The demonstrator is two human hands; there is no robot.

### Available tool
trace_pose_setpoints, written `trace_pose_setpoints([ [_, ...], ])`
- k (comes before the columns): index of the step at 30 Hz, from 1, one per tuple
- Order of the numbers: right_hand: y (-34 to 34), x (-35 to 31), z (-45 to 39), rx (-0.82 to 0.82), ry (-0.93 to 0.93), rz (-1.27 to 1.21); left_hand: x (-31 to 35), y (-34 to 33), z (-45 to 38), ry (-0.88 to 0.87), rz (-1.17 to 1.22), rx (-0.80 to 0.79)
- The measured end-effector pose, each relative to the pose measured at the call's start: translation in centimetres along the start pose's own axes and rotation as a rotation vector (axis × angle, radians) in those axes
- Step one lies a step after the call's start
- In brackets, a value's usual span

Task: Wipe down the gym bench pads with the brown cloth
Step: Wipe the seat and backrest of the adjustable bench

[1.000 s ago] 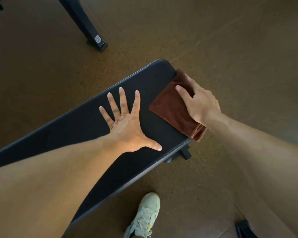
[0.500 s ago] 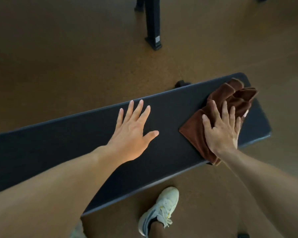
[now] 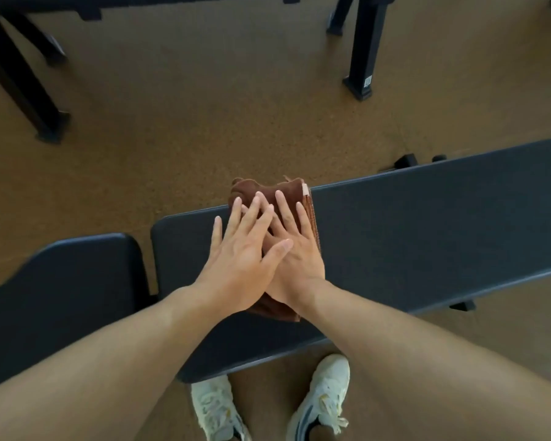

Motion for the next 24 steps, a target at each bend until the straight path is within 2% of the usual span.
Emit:
trace_pose_setpoints([
  [4,0.8,4.3,0.1,-0.008,0.184,-0.008,2.9,-2.1,-0.3,0.020,-0.037,-0.025],
  [6,1.4,7.5,0.9,-0.016,0.194,0.017,5.5,-3.2,-0.8,-0.003,-0.079,-0.022],
  [12,2.6,23.6,9.6,0.066,-0.229,-0.074,15.0,-7.7,-3.0,-0.089,-0.162,-0.098],
  [16,3.1,34.6,19.5,0.110,-0.577,-0.150,18.6,-11.5,-3.8,-0.025,-0.278,-0.171],
  [19,3.0,38.0,24.7,0.153,-0.732,-0.201,18.7,-13.0,-3.4,-0.008,-0.418,-0.157],
  [24,2.4,38.1,26.4,0.244,-0.901,-0.239,17.6,-13.1,-2.9,-0.074,-0.470,-0.118],
])
Point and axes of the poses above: each hand's wrist, its own z-axis away from the middle knuckle, its own y-axis out of the back of the hand, x = y × z, the point moved 7 cm from there along -z, towards the middle knuckle, and after that the axes turned 8 degrees about y, right-handed, at the moved point
